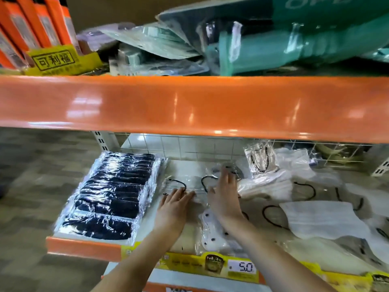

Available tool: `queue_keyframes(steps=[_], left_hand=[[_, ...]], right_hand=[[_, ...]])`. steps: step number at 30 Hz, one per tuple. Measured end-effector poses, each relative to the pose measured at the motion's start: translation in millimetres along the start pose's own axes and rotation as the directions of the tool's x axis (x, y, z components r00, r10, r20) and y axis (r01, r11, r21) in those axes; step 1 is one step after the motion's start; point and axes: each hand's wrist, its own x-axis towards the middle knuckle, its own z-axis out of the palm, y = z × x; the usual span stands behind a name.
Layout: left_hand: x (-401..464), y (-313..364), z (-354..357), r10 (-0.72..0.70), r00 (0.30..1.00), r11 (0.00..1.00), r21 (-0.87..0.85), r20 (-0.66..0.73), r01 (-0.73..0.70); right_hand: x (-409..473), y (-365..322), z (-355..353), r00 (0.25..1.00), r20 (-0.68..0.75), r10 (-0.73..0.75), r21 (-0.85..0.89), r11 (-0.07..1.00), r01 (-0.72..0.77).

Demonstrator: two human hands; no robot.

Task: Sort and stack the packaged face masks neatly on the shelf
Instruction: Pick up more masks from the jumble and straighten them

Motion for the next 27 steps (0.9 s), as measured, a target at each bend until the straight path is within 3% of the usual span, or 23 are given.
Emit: queue_keyframes(steps=[1,3,6,18,21,24,27], left_hand=[[3,0,1,-0.016,1.000,1.000,0.006,0.024,0.016],[10,1,2,-0.056,0.996,0.998,0.046,0.066,0.053],[21,1,-1,-0.081,0.995,0.996,0.043,0.054,0.079],[72,-23,-7,-0.039,0.990,0.998,-0.039,0.138,0.045],[80,-26,-7,-0.039,0.988,0.998,-0.051,0.149,0.047],[83,-23,-4,-0.082,0.982,0.993,-0.066,0.168,0.094],[81,-16,-2,-0.113,0.982,0.989,-0.073,0.151,0.125]], right_hand=[[1,-2,4,0.997,-0.005,-0.073,-0.128,0.989,0.072],[2,-4,14,0.979,0.121,-0.165,-0.318,0.928,0.196],[5,-1,32,0.956,0.270,-0.116,-0.437,0.870,0.229],[53,0,59,0.921,0.373,-0.115,-0.477,0.827,0.296],[54,0,57,0.963,0.252,-0.097,-0.443,0.873,0.204],[46,9,51,0.991,0.112,0.069,-0.358,0.933,-0.025],[42,26,47,0.991,0.067,0.117,-0.463,0.883,-0.073]])
